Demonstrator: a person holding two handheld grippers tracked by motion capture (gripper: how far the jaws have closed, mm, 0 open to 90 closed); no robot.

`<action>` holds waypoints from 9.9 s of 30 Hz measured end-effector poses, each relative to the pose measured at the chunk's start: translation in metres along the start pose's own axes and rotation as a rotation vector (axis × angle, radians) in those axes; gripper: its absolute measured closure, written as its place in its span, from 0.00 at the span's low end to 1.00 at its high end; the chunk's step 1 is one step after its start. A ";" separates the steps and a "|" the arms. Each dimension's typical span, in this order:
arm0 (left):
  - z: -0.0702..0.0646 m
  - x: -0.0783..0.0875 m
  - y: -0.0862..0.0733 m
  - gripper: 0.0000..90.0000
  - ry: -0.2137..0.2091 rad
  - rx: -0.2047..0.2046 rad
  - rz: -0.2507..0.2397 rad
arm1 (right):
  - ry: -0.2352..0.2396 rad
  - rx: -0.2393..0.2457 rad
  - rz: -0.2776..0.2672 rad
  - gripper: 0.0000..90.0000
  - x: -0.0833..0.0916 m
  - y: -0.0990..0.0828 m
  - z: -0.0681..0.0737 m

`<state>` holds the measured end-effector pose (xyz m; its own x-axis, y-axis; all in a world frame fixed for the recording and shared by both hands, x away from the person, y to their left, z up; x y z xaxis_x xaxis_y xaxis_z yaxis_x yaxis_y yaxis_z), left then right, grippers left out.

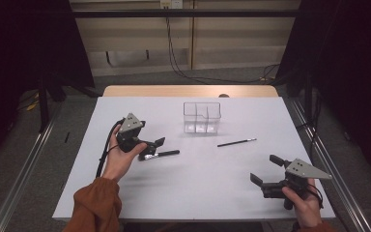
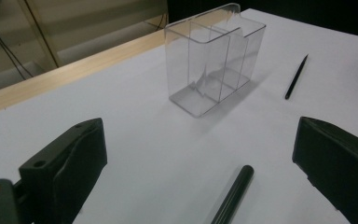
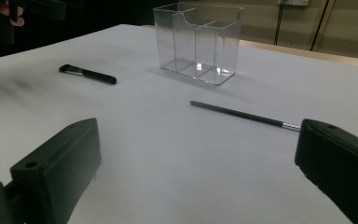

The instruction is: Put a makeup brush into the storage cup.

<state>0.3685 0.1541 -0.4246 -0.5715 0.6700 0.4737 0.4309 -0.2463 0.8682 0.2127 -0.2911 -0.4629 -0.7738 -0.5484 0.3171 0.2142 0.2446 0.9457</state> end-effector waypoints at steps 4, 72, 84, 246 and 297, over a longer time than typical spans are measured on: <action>0.002 0.001 0.003 0.03 -0.001 -0.034 0.067 | -0.001 0.000 0.001 0.00 0.000 0.000 0.000; -0.005 -0.067 0.000 0.27 -0.098 -0.280 0.851 | 0.010 0.013 0.020 0.00 -0.002 -0.001 0.002; -0.007 -0.073 -0.001 0.46 -0.137 -0.303 0.905 | 0.013 0.012 0.022 0.00 -0.002 -0.001 0.002; -0.094 0.017 0.003 0.87 -0.436 -0.028 0.124 | 0.150 0.001 -0.062 0.00 -0.031 0.029 0.017; -0.124 -0.021 0.028 0.87 -0.439 -0.325 0.645 | 0.617 0.229 0.445 0.03 -0.097 0.083 0.025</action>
<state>0.3054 0.0466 -0.3919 0.0691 0.5239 0.8489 0.3186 -0.8180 0.4789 0.2906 -0.1971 -0.4172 -0.1600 -0.6880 0.7078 0.2463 0.6666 0.7036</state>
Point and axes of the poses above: each handheld gripper's, and its own axes: x roughly backward along the jaws, y roughly out of its top, z roughly to its left, the point moved 1 cm from there along -x, roughly forward along the jaws, and after that the axes turned 9 degrees about x, right-handed, at the moved point
